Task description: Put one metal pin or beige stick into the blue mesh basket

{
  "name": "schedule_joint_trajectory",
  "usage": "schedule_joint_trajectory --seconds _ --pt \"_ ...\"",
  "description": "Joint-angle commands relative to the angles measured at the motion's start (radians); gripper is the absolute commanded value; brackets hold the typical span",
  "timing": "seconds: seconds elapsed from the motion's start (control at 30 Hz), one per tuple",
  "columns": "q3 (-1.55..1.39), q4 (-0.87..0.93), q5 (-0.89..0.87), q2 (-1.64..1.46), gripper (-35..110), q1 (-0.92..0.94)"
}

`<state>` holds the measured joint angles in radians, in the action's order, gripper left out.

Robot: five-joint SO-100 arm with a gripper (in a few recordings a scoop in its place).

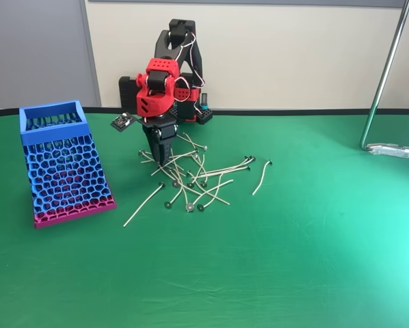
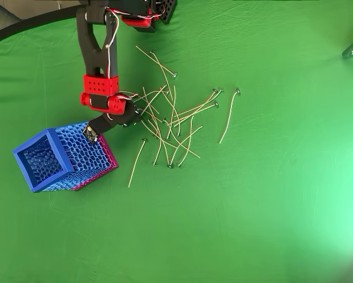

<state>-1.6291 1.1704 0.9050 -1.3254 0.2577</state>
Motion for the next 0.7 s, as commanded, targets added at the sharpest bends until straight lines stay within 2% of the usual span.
schedule_joint_trajectory --seconds 0.0,0.3,0.5,0.67 --pt "0.044 -0.005 0.006 0.0 16 0.009" --pt "0.057 -0.005 0.011 0.021 11 0.008" --pt "0.063 -0.005 0.009 0.031 1 0.002" --pt "0.054 -0.005 0.003 -0.003 1 -0.008"
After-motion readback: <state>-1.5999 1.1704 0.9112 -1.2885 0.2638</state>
